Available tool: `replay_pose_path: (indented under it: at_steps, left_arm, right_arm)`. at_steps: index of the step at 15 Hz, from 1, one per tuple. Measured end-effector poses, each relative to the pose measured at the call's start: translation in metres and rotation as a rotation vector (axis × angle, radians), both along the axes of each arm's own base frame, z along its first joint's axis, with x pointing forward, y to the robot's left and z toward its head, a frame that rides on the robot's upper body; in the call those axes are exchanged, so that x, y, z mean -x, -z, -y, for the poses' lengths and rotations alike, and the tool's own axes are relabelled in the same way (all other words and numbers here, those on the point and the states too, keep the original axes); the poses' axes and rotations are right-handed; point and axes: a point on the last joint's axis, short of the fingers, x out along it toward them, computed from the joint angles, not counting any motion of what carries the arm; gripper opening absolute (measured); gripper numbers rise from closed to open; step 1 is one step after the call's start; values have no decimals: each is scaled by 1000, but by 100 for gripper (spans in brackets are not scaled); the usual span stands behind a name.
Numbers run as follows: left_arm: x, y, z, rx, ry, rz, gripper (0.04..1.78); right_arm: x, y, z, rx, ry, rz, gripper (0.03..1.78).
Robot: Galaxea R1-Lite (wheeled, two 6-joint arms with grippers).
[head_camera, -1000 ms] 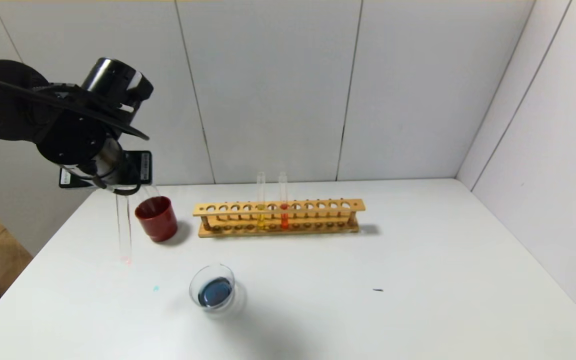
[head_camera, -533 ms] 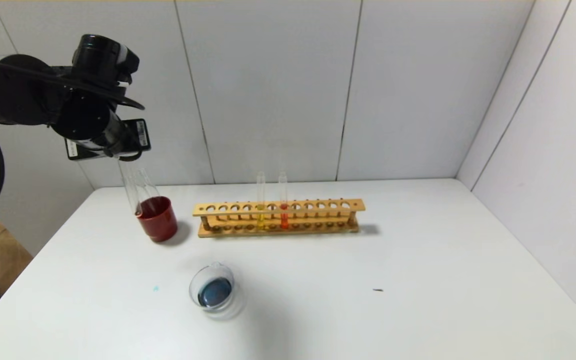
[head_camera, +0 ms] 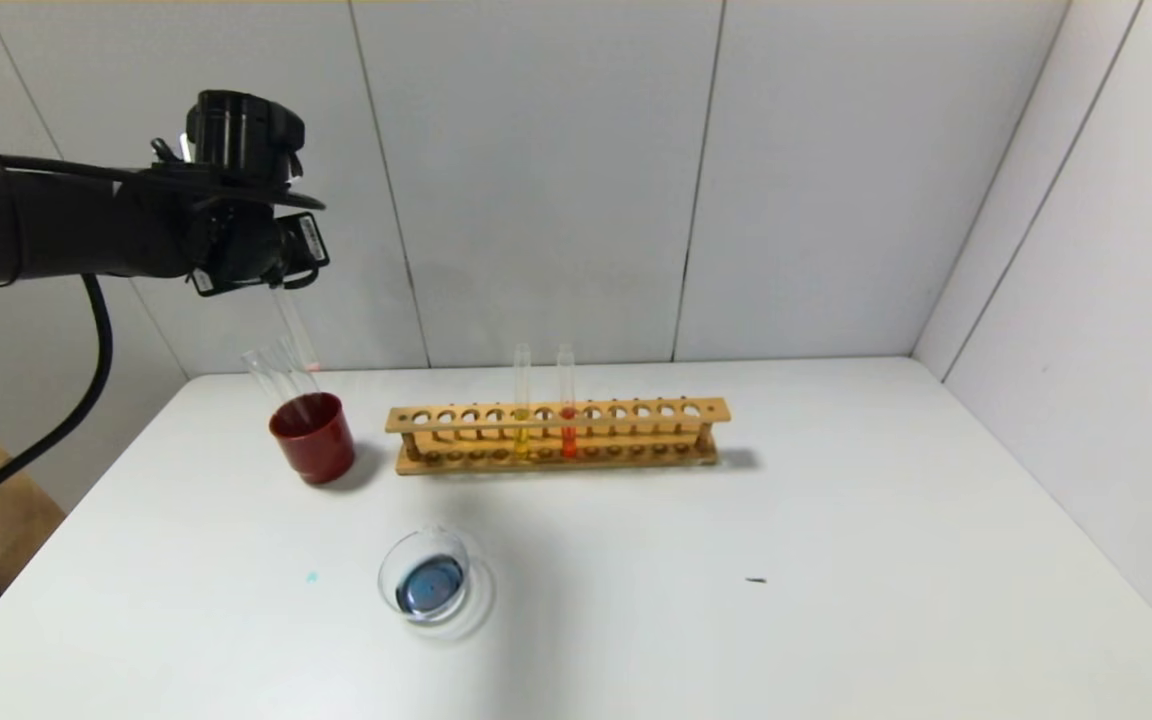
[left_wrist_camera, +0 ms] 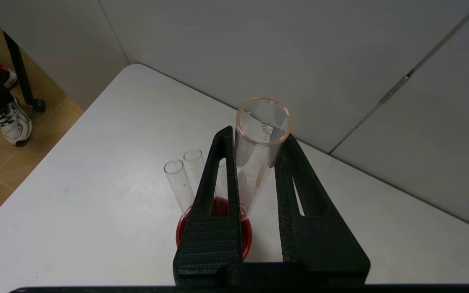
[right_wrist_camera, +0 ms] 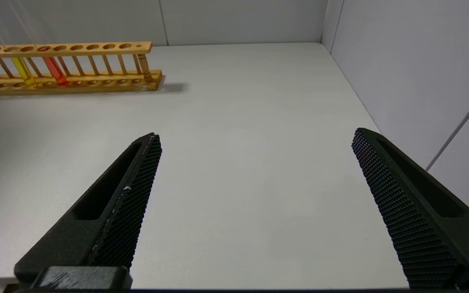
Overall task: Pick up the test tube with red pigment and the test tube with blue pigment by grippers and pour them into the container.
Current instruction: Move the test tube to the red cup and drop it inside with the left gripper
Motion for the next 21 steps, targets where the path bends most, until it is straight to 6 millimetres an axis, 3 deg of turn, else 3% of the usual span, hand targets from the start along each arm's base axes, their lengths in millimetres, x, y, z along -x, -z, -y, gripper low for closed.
replay_pose_path:
  at_steps: [3, 6, 15, 21]
  left_arm:
    - [-12, 18, -6, 10, -15, -26, 30]
    - [-11, 34, -5, 23, -18, -72, 30]
    - [2, 43, -5, 41, -18, -102, 30]
    - [2, 66, 0, 46, -10, -102, 30]
  right_arm:
    - [0, 0, 0, 0, 0, 0, 171]
    - [0, 0, 0, 0, 0, 0, 171]
    - [0, 0, 0, 0, 0, 0, 171]
    - [0, 0, 0, 0, 0, 0, 171]
